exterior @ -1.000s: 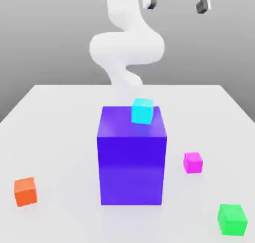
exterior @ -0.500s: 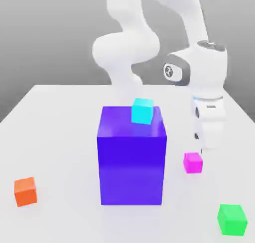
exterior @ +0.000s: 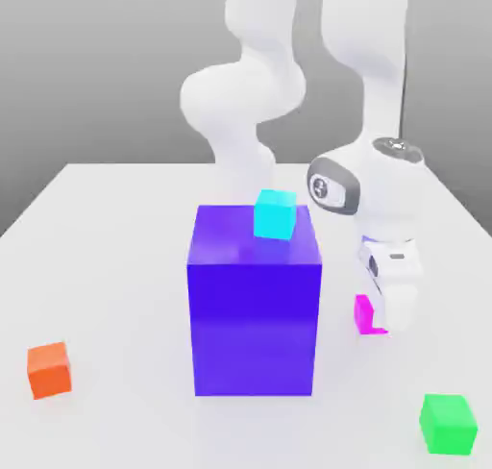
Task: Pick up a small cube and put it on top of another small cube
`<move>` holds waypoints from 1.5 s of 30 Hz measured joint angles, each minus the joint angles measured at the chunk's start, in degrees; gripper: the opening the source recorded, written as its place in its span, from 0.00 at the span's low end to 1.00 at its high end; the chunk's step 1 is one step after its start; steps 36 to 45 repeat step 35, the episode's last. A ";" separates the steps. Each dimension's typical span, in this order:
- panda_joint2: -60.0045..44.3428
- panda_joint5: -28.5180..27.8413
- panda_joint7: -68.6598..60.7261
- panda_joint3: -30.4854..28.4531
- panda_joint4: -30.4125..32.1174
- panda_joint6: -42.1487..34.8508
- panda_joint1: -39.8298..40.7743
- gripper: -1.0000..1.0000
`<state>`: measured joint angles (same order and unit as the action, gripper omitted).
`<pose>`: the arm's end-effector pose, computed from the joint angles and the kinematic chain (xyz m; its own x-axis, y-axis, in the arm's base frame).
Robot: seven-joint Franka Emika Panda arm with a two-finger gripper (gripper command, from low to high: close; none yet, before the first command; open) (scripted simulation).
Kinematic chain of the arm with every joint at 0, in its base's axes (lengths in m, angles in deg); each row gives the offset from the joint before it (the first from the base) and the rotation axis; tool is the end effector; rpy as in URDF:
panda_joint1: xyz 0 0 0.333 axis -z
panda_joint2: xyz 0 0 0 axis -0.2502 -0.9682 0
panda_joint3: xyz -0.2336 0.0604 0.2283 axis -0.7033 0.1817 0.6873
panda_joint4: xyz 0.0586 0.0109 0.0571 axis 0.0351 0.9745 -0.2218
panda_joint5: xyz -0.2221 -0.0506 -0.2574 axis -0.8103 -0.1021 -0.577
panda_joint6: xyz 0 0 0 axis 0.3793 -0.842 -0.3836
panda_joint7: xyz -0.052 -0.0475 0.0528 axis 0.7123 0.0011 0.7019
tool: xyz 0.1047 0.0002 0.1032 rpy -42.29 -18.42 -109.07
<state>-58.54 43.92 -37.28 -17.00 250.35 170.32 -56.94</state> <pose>0.2278 0.2144 0.1584 0.6526 0.7577 -0.0013 0.7577 -0.6526 -0.0028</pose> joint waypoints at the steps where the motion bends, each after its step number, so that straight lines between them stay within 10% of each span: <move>1: 1.71 0.21 -0.19 0.57 0.31 -1.39 0.54 0.00; 9: 15.69 0.36 1.07 1.53 1.45 -14.25 1.99 0.00; 26: 0.88 1.02 28.98 -4.31 -32.70 -33.59 8.49 0.00; 30: -6.38 2.35 29.59 -4.32 -34.92 -28.54 9.03 0.00; 31: -7.98 2.57 29.48 -4.18 -35.07 -27.10 9.14 1.00; 45: -7.98 2.57 29.48 -4.18 -35.07 -27.10 9.14 1.00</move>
